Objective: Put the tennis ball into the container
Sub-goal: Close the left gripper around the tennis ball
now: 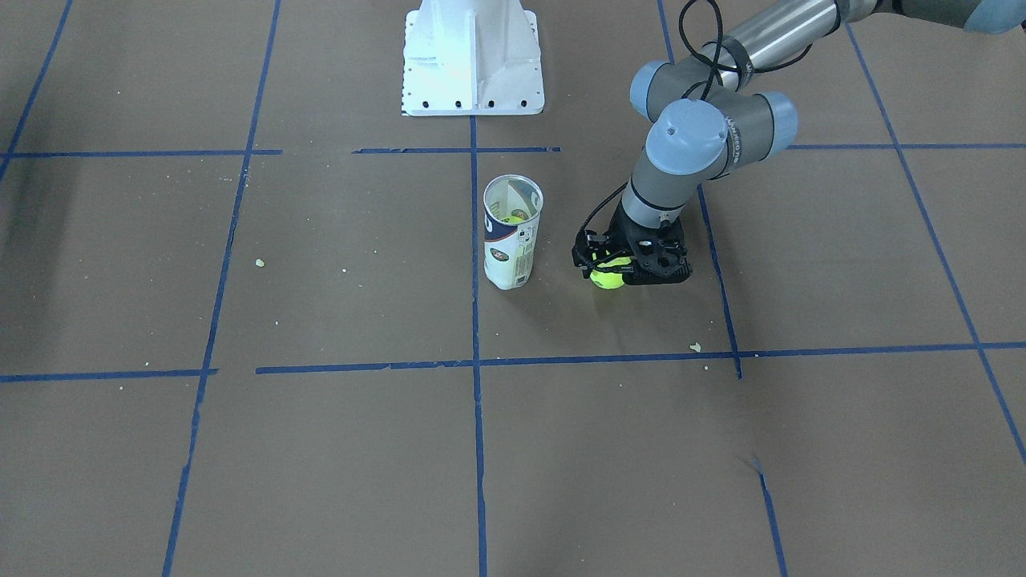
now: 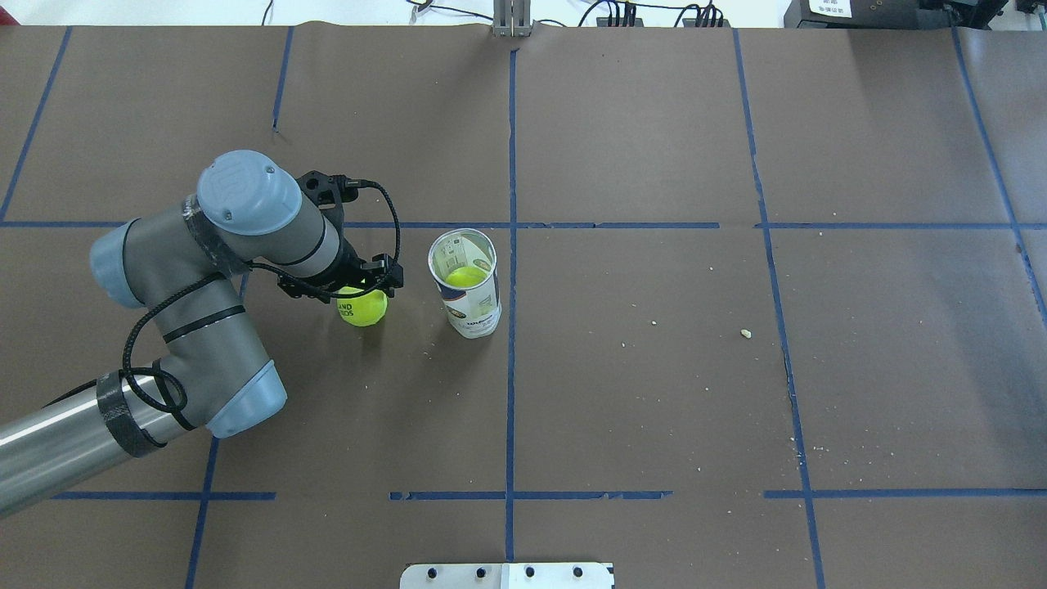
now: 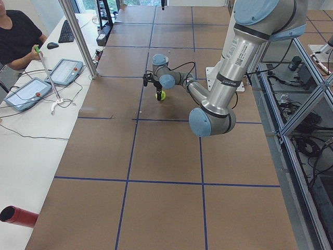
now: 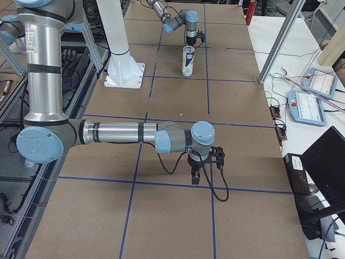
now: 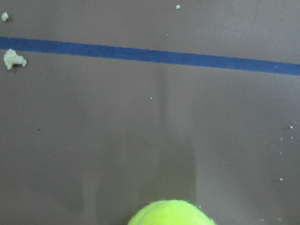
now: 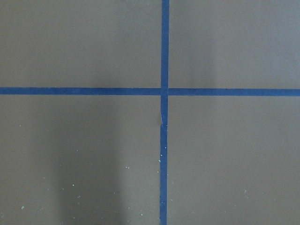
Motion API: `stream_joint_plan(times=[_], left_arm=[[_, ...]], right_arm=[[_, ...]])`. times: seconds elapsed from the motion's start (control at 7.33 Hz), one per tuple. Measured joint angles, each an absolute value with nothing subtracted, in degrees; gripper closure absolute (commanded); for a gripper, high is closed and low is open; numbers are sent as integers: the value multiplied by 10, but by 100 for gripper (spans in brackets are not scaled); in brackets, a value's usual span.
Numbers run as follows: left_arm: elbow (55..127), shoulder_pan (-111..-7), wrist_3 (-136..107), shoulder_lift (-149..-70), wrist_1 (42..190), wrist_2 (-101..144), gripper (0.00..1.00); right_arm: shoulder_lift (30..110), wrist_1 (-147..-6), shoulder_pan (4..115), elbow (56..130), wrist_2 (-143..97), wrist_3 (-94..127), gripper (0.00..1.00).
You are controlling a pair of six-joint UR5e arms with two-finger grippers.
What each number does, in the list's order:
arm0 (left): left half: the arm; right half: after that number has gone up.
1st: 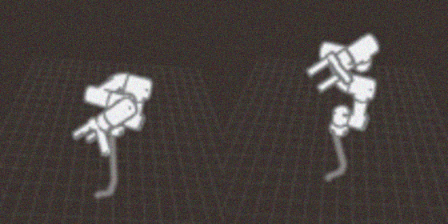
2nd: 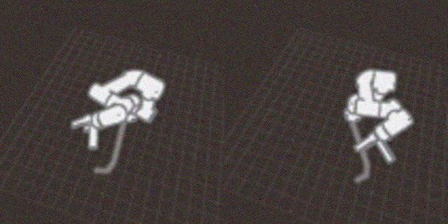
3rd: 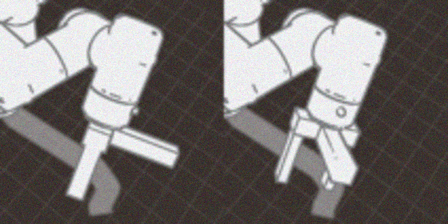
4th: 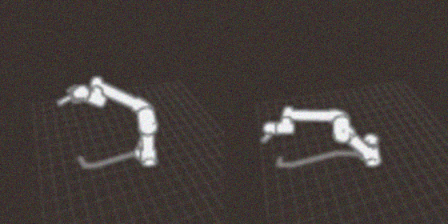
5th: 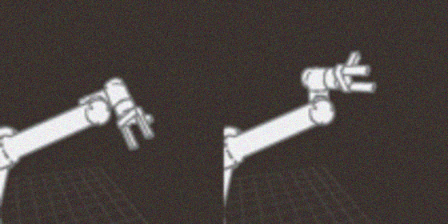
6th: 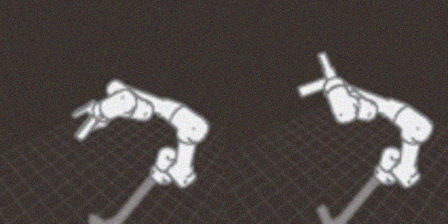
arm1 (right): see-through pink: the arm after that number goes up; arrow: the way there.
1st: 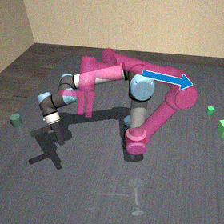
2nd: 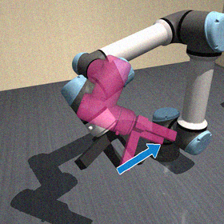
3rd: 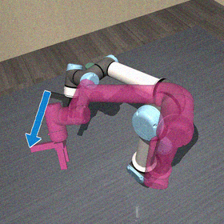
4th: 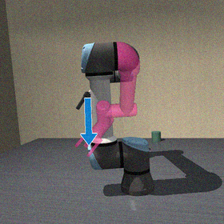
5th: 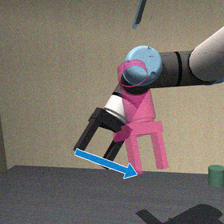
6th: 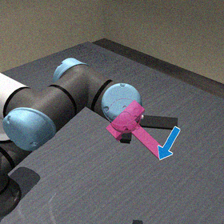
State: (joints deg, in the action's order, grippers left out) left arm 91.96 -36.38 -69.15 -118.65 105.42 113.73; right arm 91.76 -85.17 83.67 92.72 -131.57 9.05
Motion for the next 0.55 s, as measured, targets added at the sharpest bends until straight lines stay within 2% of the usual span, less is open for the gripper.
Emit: stream_joint_plan(times=[0.14, 0.27, 0.55], left_arm=[[919, -362, -692, -1187, 1054, 1137, 0], [918, -360, -692, -1187, 1055, 1137, 10], [918, -358, -692, -1187, 1055, 1137, 59]], right_arm=[[918, -852, 837, 927, -1316, 91, 0], [918, -852, 837, 927, -1316, 91, 0], [918, -852, 837, 927, -1316, 91, 0]])
